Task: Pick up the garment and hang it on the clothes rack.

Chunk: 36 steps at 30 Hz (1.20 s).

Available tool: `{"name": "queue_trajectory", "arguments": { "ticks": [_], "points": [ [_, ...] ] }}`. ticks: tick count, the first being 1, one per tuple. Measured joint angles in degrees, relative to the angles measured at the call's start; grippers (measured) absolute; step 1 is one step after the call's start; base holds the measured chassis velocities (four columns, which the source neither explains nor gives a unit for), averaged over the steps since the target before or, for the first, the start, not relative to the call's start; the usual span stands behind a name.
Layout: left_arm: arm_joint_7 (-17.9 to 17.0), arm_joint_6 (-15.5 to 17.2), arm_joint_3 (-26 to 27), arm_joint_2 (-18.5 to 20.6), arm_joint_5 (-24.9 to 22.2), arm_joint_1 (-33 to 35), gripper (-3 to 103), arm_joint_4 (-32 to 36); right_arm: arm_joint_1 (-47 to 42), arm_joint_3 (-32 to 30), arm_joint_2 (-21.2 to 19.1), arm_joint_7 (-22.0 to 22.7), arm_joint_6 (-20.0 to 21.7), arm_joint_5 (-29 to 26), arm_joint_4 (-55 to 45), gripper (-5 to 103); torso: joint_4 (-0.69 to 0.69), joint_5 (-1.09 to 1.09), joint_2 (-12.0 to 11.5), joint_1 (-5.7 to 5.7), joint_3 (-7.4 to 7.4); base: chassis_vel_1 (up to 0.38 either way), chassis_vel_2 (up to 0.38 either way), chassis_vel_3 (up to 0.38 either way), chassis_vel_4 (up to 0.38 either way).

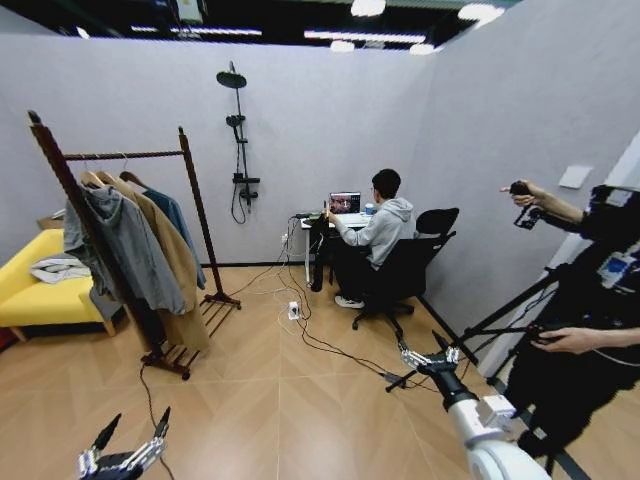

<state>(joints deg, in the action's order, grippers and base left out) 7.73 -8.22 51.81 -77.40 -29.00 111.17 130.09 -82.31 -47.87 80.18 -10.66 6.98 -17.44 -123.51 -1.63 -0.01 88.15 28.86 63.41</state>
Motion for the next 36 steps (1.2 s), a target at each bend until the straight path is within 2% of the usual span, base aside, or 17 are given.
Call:
{"name": "queue_trajectory", "arguments": {
  "ticks": [9, 12, 13, 14, 15, 19, 30, 31, 33, 34, 36],
  "points": [
    [0.03, 0.00, 0.00, 0.00, 0.00, 0.00, 100, 0.00, -0.26, 0.08, 0.12, -0.47, -1.28, 0.07, 0.13, 100, 0.00, 0.02, -0.02, 0.04, 0.01, -0.192, 0.202, 0.191, -0.197],
    [0.00, 0.00, 0.00, 0.00, 0.00, 0.00, 100, 0.00, -0.56, -0.16, 0.02, -0.61, -1.50, 0.04, -0.13, 100, 0.00, -0.04, -0.03, 0.04, 0.01, -0.242, 0.269, 0.232, -0.239],
    [0.00, 0.00, 0.00, 0.00, 0.00, 0.00, 100, 0.01, -0.68, -0.25, -0.06, -0.66, -1.70, -0.02, -0.14, 100, 0.00, 0.04, -0.03, 0.04, 0.02, -0.270, 0.290, 0.237, -0.268],
    [0.00, 0.00, 0.00, 0.00, 0.00, 0.00, 100, 0.00, -0.83, -0.46, -0.19, -0.81, -2.03, -0.02, -0.03, 100, 0.00, 0.01, -0.02, 0.04, 0.01, -0.325, 0.303, 0.285, -0.292],
    [-0.01, 0.00, 0.00, 0.00, 0.00, 0.00, 100, 0.00, -0.96, -0.59, -0.26, -0.95, -2.22, -0.01, 0.04, 100, 0.00, -0.03, -0.02, 0.03, 0.01, -0.325, 0.311, 0.305, -0.292],
    [-0.01, 0.00, 0.00, 0.00, 0.00, 0.00, 100, 0.00, -1.33, -0.80, -0.39, -1.39, -2.57, 0.00, 0.22, 100, -0.01, 0.03, -0.03, 0.04, 0.02, -0.324, 0.329, 0.321, -0.322],
    [0.00, 0.00, 0.00, 0.00, 0.00, 0.00, 100, 0.00, -1.22, -0.73, -0.25, -1.79, -2.77, 0.14, 0.87, 100, 0.00, -0.03, -0.05, 0.07, 0.03, -0.362, 0.362, 0.361, -0.362],
    [0.02, 0.00, 0.00, 0.00, 0.00, 0.00, 100, 0.00, -1.15, -0.72, -0.27, -1.79, -2.77, 0.16, 0.97, 100, 0.00, 0.04, -0.04, 0.06, 0.03, -0.371, 0.351, 0.343, -0.370],
    [0.01, 0.00, 0.00, 0.00, 0.00, 0.00, 100, 0.00, -1.16, -0.72, -0.28, -1.79, -2.77, 0.19, 1.03, 100, 0.00, 0.03, 0.00, 0.01, -0.01, -0.371, 0.346, 0.379, -0.370],
    [0.00, 0.00, 0.00, 0.00, 0.00, 0.00, 100, 0.00, -1.14, -0.72, -0.29, -1.79, -2.77, 0.19, 1.06, 100, -0.01, -0.05, -0.02, 0.04, 0.01, -0.359, 0.346, 0.346, -0.343],
    [0.02, 0.00, 0.00, 0.00, 0.00, 0.00, 100, 0.00, -1.17, -0.71, -0.32, -1.79, -2.77, 0.24, 1.16, 100, 0.01, 0.08, -0.03, 0.05, 0.02, -0.351, 0.349, 0.350, -0.344]
  ]
}}
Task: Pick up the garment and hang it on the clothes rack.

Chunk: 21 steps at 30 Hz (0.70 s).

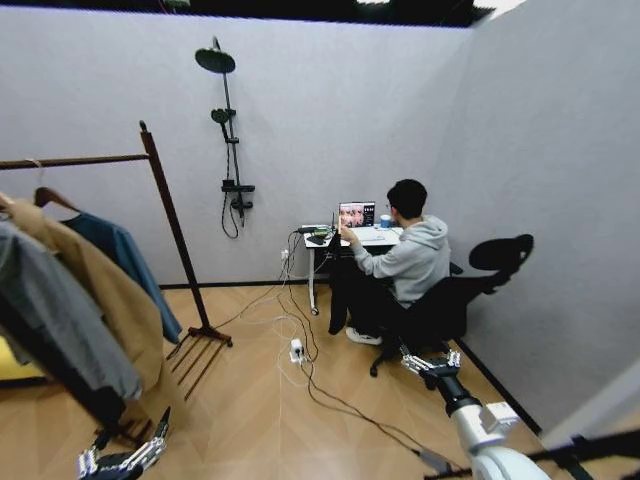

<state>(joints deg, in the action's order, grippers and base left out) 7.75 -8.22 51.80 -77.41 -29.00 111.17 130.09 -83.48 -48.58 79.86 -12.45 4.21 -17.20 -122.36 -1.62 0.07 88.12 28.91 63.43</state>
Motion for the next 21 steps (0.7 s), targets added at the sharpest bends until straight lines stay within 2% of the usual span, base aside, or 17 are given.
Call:
{"name": "queue_trajectory", "arguments": {
  "ticks": [1, 2, 6, 7, 8, 9, 11, 13, 14, 15, 16, 17, 18, 19, 21],
  "points": [
    [0.00, 0.00, 0.00, 0.00, 0.00, 0.00, 100, 0.00, 0.00, 0.00, 0.00, 0.00, 0.00, 0.00, 0.00, 100, 0.00, 0.00, 0.00, 0.00, 0.00, -0.359, 0.367, 0.355, -0.344],
    [-0.03, 0.00, 0.00, 0.00, 0.00, 0.00, 100, 0.00, -0.02, -0.02, -0.01, 0.00, -0.01, 0.03, 0.02, 100, 0.00, -0.13, 0.03, -0.04, -0.03, -0.359, 0.331, 0.351, -0.367],
    [-0.03, 0.00, 0.00, 0.00, 0.00, 0.00, 100, 0.00, -0.01, -0.08, -0.17, 0.07, 0.00, 0.34, 0.13, 100, 0.00, -0.15, 0.02, -0.03, -0.02, -0.363, 0.338, 0.357, -0.363],
    [-0.02, 0.00, 0.00, 0.00, 0.00, 0.00, 100, -0.01, -0.01, -0.08, -0.18, 0.11, 0.05, 0.43, 0.16, 100, -0.01, -0.14, 0.00, 0.00, 0.00, -0.331, 0.340, 0.371, -0.367],
    [-0.03, 0.00, 0.00, 0.00, 0.00, 0.00, 100, 0.00, 0.04, -0.04, -0.20, 0.32, 0.30, 0.58, 0.33, 100, 0.00, 0.01, 0.00, 0.00, 0.00, -0.363, 0.391, 0.327, -0.353],
    [-0.03, 0.00, 0.00, 0.00, 0.00, 0.00, 100, 0.00, 0.04, -0.04, -0.20, 0.32, 0.30, 0.58, 0.33, 100, 0.00, 0.01, 0.00, 0.00, 0.00, -0.363, 0.391, 0.327, -0.353],
    [-0.03, 0.00, 0.00, 0.01, 0.00, 0.00, 100, -0.01, 0.42, 0.12, -0.46, 2.46, 3.44, 0.36, -0.19, 100, -0.01, -0.14, 0.00, -0.01, -0.01, -0.369, 0.345, 0.379, -0.354],
    [-0.03, 0.00, 0.00, 0.00, 0.00, 0.00, 100, 0.00, 0.69, 0.15, -0.75, 3.45, 4.68, -0.46, -0.58, 100, -0.01, -0.06, -0.01, 0.01, 0.01, -0.360, 0.338, 0.371, -0.344],
    [-0.02, 0.00, 0.00, 0.00, 0.00, 0.00, 100, 0.01, 1.69, 0.20, -1.64, 6.47, 6.82, -2.67, -1.17, 100, -0.02, 0.00, -0.01, 0.02, 0.01, -0.318, 0.304, 0.306, -0.263],
    [-0.02, 0.00, 0.00, 0.00, 0.00, 0.00, 100, 0.01, 1.69, 0.20, -1.64, 6.47, 6.82, -2.67, -1.17, 100, -0.02, 0.00, -0.01, 0.02, 0.01, -0.318, 0.304, 0.306, -0.263],
    [-0.01, 0.00, 0.00, 0.01, 0.00, 0.00, 100, 0.00, 2.96, 0.20, -2.73, 8.63, 8.19, -4.50, -1.17, 100, -0.02, -0.14, -0.01, 0.03, 0.01, -0.318, 0.228, 0.263, -0.263],
    [-0.02, 0.00, 0.00, 0.01, 0.00, 0.00, 100, 0.00, 5.22, 0.16, -4.65, 10.27, 9.85, -6.77, -0.01, 100, -0.02, -0.10, -0.01, 0.03, 0.00, -0.236, 0.228, 0.156, -0.254],
    [-0.02, 0.00, 0.00, 0.01, 0.00, 0.00, 100, 0.00, 5.22, 0.16, -4.65, 10.27, 9.85, -6.77, -0.01, 100, -0.02, -0.10, -0.01, 0.03, 0.00, -0.236, 0.228, 0.156, -0.254],
    [-0.04, 0.00, 0.00, 0.00, 0.00, 0.00, 100, 0.00, 8.07, 0.12, -6.82, 11.18, 11.19, -8.50, 2.48, 100, 0.01, -0.03, -0.02, 0.06, 0.02, -0.126, 0.182, 0.156, -0.043],
    [0.00, 0.00, 0.00, 0.01, 0.00, -0.01, 100, 0.00, 13.96, 0.33, -10.95, 11.69, 11.79, -10.35, 8.01, 100, -0.03, -0.03, -0.03, 0.07, 0.02, -0.055, 0.067, 0.008, 0.025]
  ]
}}
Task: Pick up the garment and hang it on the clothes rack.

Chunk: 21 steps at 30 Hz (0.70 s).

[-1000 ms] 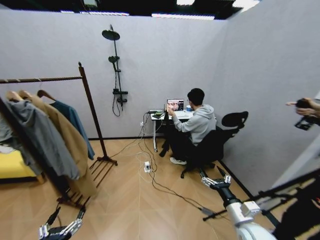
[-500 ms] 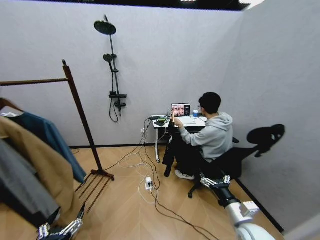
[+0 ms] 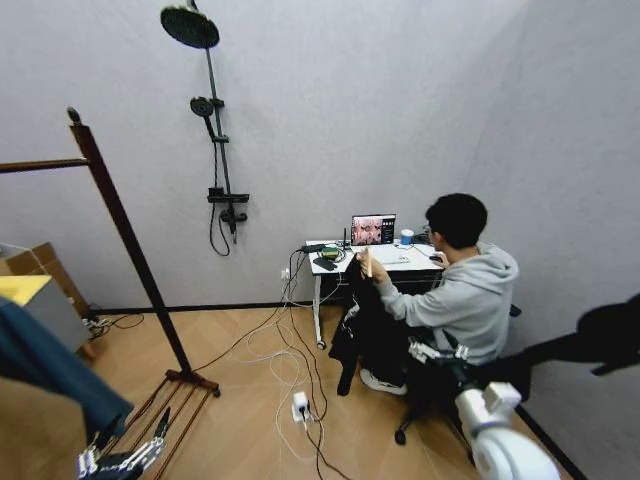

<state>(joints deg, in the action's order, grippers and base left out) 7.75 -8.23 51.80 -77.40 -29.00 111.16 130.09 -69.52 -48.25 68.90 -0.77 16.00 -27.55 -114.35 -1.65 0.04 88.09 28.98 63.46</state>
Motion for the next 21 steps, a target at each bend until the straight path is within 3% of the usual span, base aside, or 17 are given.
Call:
{"name": "queue_trajectory", "arguments": {
  "ticks": [1, 2, 5, 7, 10, 13, 15, 19, 21],
  "points": [
    [0.00, 0.00, 0.00, 0.00, 0.00, 0.00, 100, 0.00, 0.00, 0.00, 0.00, 0.00, 0.00, 0.00, 0.00, 100, 0.00, 0.00, 0.00, 0.00, 0.00, -0.055, 0.067, -0.020, 0.025],
    [-0.02, 0.00, 0.00, 0.00, 0.00, 0.00, 100, 0.00, 5.62, 0.76, -4.45, -0.93, 0.01, -1.05, 5.13, 100, 0.03, -0.06, 0.02, -0.06, -0.02, -0.002, 0.024, -0.073, -0.025],
    [-0.02, 0.00, 0.01, 0.00, 0.00, 0.00, 100, 0.00, 8.12, 1.42, -6.48, -2.08, -0.14, -1.55, 7.40, 100, 0.03, -0.03, 0.03, -0.10, -0.03, 0.062, -0.015, -0.073, 0.042],
    [-0.02, 0.00, 0.01, -0.01, 0.00, 0.01, 100, 0.00, 15.16, 4.52, -11.44, -6.96, -1.52, -2.42, 13.64, 100, 0.03, -0.04, 0.07, -0.15, -0.05, 0.082, -0.064, -0.045, 0.086],
    [-0.03, 0.00, 0.01, -0.01, 0.00, 0.02, 100, 0.00, 21.66, 8.68, -13.91, -9.95, -1.40, -3.69, 18.14, 100, -0.01, -0.02, 0.07, -0.14, -0.05, 0.045, -0.045, -0.025, 0.053],
    [0.00, 0.00, 0.01, -0.01, 0.00, 0.01, 100, 0.00, 26.02, 11.67, -14.56, -10.60, -1.36, -4.38, 21.26, 100, -0.01, -0.04, 0.07, -0.13, -0.04, 0.000, 0.000, 0.000, 0.000],
    [-0.02, 0.00, 0.01, 0.00, 0.00, 0.01, 100, 0.00, 34.33, 18.32, -15.13, -12.03, -2.61, -5.16, 28.47, 100, 0.03, -0.04, 0.04, -0.07, -0.02, 0.000, 0.000, 0.000, 0.000],
    [-0.03, 0.00, 0.01, 0.00, 0.00, 0.01, 100, 0.00, 40.37, 24.06, -14.94, -12.67, -3.17, -5.72, 33.44, 100, 0.03, -0.04, 0.02, -0.05, -0.01, 0.000, 0.000, 0.000, 0.000],
    [-0.02, 0.00, 0.01, 0.00, 0.00, 0.01, 100, 0.00, 46.51, 30.00, -13.69, -12.57, -2.49, -7.17, 37.40, 100, 0.02, -0.04, 0.02, -0.05, -0.02, 0.000, 0.000, 0.000, 0.000]
  ]
}}
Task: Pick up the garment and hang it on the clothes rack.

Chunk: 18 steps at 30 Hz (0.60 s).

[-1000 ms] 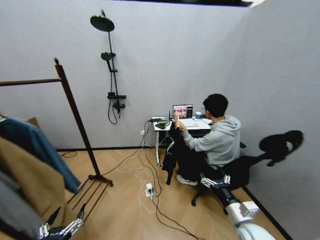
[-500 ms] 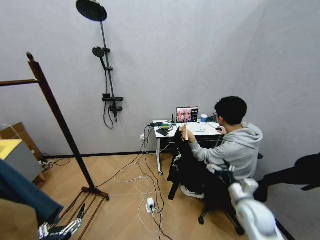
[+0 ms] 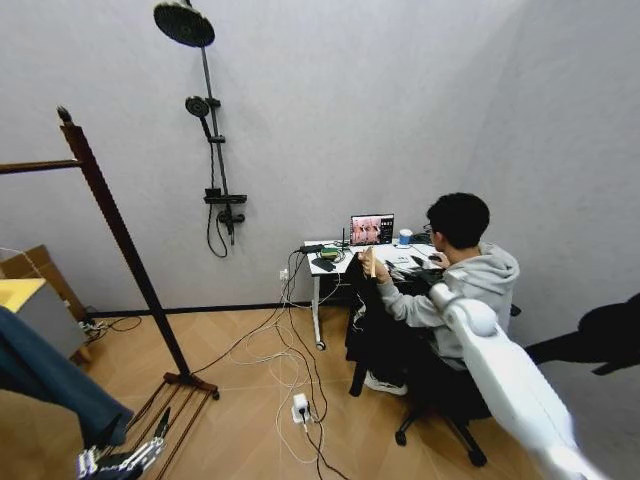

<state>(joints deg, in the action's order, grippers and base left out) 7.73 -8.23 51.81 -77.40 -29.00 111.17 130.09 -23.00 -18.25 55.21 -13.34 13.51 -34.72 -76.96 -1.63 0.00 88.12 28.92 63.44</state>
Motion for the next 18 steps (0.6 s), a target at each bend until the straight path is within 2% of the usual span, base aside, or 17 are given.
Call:
{"name": "queue_trajectory", "arguments": {
  "ticks": [4, 5, 6, 7, 8, 9, 10, 11, 13, 18],
  "points": [
    [0.01, 0.00, 0.00, 0.00, 0.00, 0.00, 100, 0.00, 4.81, 3.87, 2.29, 0.97, 0.86, 0.56, 2.42, 100, 0.00, 0.00, 0.00, -0.01, -0.01, 0.000, 0.000, 0.000, 0.000],
    [0.00, 0.00, 0.00, 0.00, 0.00, 0.00, 100, 0.00, 6.62, 4.99, 3.80, 3.22, 2.08, 0.97, 3.26, 100, 0.00, -0.03, 0.01, -0.02, -0.01, 0.000, 0.000, 0.000, 0.000],
    [0.00, 0.00, 0.00, 0.00, 0.00, 0.00, 100, 0.00, 8.22, 5.91, 6.12, 8.12, 4.29, 1.34, 3.78, 100, 0.01, -0.03, 0.01, -0.02, -0.01, 0.000, 0.000, 0.000, 0.000],
    [0.00, 0.00, 0.00, 0.00, 0.00, 0.00, 100, 0.00, 8.22, 5.91, 6.12, 8.12, 4.29, 1.34, 3.78, 100, 0.01, -0.03, 0.01, -0.02, -0.01, 0.000, 0.000, 0.000, 0.000],
    [0.00, 0.00, 0.00, 0.00, 0.00, 0.00, 100, 0.00, 8.73, 6.26, 7.66, 11.84, 6.29, 1.27, 3.75, 100, 0.02, -0.03, 0.01, -0.02, -0.01, 0.000, 0.000, 0.000, 0.000],
    [0.00, 0.00, 0.00, 0.00, 0.00, 0.00, 100, 0.00, 8.73, 6.26, 7.66, 11.84, 6.29, 1.27, 3.75, 100, 0.02, -0.03, 0.01, -0.02, -0.01, 0.000, 0.000, 0.000, 0.000],
    [0.01, 0.00, 0.00, 0.00, 0.00, 0.00, 100, 0.00, 8.84, 6.59, 9.65, 16.63, 8.82, 0.77, 3.22, 100, 0.01, -0.01, 0.01, -0.02, -0.01, 0.000, 0.000, 0.000, 0.000],
    [0.01, 0.00, 0.00, 0.00, 0.00, 0.00, 100, 0.00, 8.84, 6.59, 9.65, 16.63, 8.82, 0.77, 3.22, 100, 0.01, -0.01, 0.01, -0.02, -0.01, 0.000, 0.000, 0.000, 0.000],
    [0.00, 0.00, 0.00, 0.00, 0.00, 0.00, 100, 0.00, 8.50, 7.16, 11.53, 22.06, 10.20, 0.09, 2.87, 100, 0.00, -0.01, 0.01, -0.02, -0.01, 0.000, 0.000, 0.000, 0.000],
    [0.00, 0.00, 0.00, 0.00, 0.00, 0.00, 100, 0.00, 8.31, 7.47, 12.27, 25.18, 10.30, -1.40, 3.40, 102, 0.00, -0.01, 0.02, -0.02, -0.02, 0.000, 0.000, 0.000, 0.000]
  ]
}}
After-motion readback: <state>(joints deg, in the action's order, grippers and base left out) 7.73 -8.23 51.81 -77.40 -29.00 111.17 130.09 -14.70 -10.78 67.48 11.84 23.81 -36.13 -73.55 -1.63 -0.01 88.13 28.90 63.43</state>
